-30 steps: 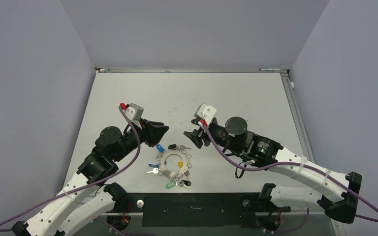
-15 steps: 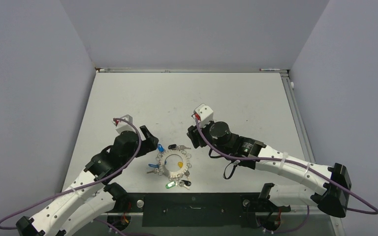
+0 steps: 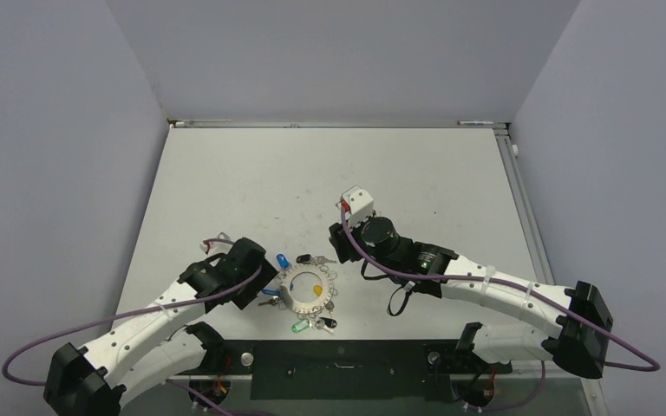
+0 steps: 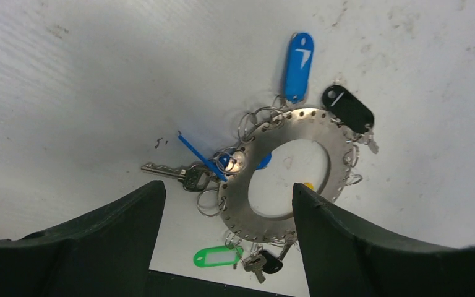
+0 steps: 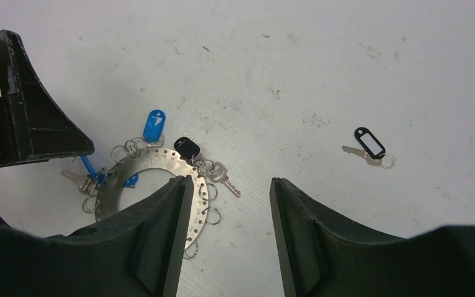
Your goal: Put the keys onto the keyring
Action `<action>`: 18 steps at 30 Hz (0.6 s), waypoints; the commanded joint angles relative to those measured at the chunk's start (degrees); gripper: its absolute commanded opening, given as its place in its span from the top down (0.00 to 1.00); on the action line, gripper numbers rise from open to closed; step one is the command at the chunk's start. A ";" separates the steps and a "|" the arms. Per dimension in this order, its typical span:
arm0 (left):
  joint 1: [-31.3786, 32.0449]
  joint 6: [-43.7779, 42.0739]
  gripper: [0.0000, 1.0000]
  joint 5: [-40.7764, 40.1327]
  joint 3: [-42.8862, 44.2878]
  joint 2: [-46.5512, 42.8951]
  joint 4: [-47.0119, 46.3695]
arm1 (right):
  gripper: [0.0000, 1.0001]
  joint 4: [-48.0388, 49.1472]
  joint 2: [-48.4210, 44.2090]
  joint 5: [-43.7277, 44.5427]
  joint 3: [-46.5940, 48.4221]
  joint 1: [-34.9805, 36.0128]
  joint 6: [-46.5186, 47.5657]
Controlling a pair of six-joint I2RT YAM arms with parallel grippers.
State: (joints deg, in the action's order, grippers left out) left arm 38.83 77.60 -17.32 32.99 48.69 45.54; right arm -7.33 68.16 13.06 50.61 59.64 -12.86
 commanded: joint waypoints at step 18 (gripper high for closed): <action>-0.33 19.60 0.48 -0.49 -10.37 3.79 -8.66 | 0.50 3.29 1.82 0.62 -1.04 -0.44 -1.45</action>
State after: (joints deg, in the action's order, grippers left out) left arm 38.83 92.36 -14.96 24.62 53.08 42.94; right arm -6.37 68.93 13.08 49.65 59.59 -13.80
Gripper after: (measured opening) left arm 0.538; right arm 0.500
